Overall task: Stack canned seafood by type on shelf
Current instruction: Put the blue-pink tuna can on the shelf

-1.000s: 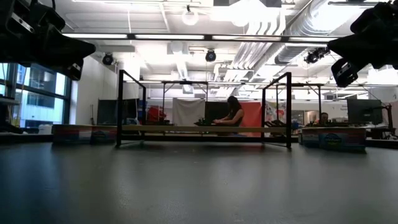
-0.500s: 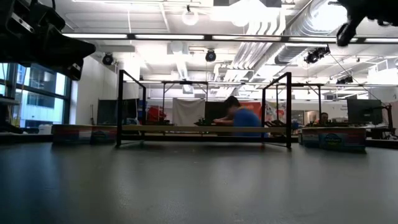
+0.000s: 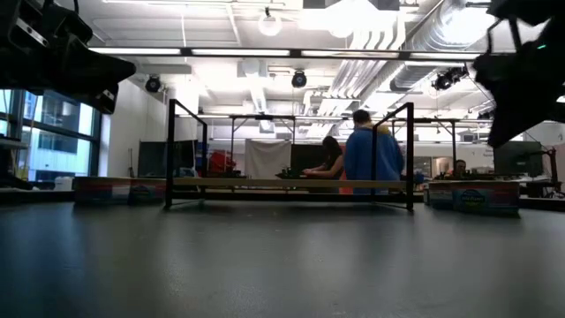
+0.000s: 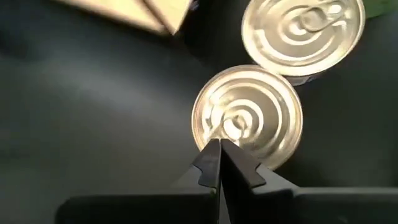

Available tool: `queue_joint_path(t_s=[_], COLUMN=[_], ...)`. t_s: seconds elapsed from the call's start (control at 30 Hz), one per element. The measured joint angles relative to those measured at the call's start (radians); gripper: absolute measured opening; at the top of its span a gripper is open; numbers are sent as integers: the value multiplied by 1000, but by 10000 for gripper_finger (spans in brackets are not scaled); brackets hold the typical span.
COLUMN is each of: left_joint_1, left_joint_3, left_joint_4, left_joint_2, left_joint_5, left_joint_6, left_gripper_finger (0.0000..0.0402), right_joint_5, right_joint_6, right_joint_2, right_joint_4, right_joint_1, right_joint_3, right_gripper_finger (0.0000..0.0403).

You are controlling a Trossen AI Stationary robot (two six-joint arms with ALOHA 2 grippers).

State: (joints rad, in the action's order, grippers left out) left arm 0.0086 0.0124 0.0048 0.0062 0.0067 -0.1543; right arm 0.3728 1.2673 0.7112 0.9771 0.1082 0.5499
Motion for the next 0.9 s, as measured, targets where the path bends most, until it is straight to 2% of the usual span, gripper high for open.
queue_joint_path(t_s=[0.07, 0.17, 0.33, 0.53, 0.63, 0.73, 0.9], left_joint_1=[0, 0, -2, -3, -15, -36, -72], left_joint_3=[0, 0, 0, 1, 1, 2, 118], left_joint_4=[1, 16, 114, 261, 264, 306, 337], left_joint_2=[0, 0, 0, 20, 79, 175, 411], left_joint_5=[-1, -21, -25, -75, -71, -71, -67], left_joint_6=[19, 56, -152, -366, -455, -499, -458], left_gripper_finger=[0, 0, 0, 0, 0, 0, 0], right_joint_5=[27, -18, -54, -62, -58, -105, -137], right_joint_6=[91, 174, 158, 142, 97, 35, -30], right_joint_2=[69, 163, 272, 316, 326, 350, 432], right_joint_4=[-12, -30, -76, -88, -91, -134, -236], right_joint_1=[-36, -92, -161, -209, -222, -220, -165], right_joint_3=[0, 0, -1, -1, -1, -1, 5], right_gripper_finger=[0, 0, 0, 0, 0, 0, 0])
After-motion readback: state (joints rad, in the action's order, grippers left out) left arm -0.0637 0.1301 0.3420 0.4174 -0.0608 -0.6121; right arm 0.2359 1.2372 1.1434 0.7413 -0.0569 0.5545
